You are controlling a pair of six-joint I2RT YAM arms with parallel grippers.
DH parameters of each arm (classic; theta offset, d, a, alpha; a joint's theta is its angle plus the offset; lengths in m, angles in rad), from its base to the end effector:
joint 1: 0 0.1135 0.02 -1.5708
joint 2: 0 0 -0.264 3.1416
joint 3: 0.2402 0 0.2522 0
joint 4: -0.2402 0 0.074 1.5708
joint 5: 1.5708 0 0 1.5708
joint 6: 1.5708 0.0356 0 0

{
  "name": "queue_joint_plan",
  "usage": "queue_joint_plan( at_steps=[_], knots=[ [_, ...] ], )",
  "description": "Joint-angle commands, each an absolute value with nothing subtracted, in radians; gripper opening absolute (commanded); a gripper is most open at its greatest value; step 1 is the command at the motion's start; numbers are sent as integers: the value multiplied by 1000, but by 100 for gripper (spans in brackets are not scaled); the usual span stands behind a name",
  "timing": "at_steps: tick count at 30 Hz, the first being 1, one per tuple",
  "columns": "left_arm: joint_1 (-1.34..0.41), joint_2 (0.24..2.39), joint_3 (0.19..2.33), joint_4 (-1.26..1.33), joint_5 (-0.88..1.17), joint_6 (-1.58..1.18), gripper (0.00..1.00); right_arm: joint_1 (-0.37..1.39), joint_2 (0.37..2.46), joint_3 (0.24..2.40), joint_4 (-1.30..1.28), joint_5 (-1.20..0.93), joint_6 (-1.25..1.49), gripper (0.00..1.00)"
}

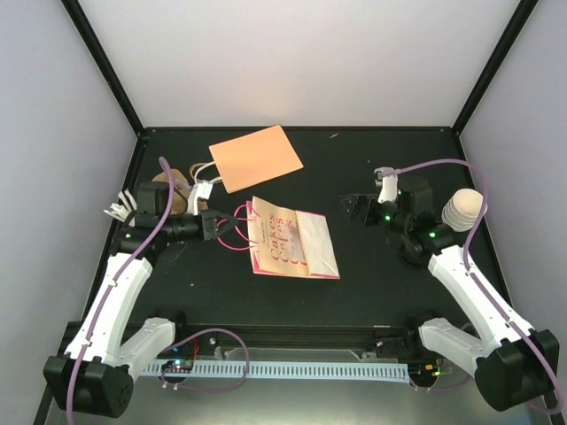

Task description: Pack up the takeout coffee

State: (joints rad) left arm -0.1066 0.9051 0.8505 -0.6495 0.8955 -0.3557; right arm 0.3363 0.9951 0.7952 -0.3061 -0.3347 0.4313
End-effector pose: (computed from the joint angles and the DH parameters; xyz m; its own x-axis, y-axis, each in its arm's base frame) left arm 0.1742 -0.0466 0.3054 -0.8325 -0.1298 -0.5385 0.3927 0.5473 -0.7391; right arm 0.2061 0.0844 0.2929 -0.6593 0.1878 -0.7280 -0.3382 0.7907 0.5103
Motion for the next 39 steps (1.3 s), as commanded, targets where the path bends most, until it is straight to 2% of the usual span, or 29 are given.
queue_joint_plan(
  at_steps=[1, 24, 36, 39],
  knots=[
    [-113, 900, 902, -644, 916, -342, 1, 337, 1049, 841, -349, -354, 432, 100],
    [-115, 892, 900, -658, 918, -324, 2, 344, 1069, 831, -365, -362, 393, 100],
    [-135, 885, 904, -639, 917, -349, 2, 598, 1199, 873, -403, -154, 428, 100],
    [-140, 885, 906, -637, 916, -353, 2, 662, 1267, 898, -419, -93, 442, 97]
  ],
)
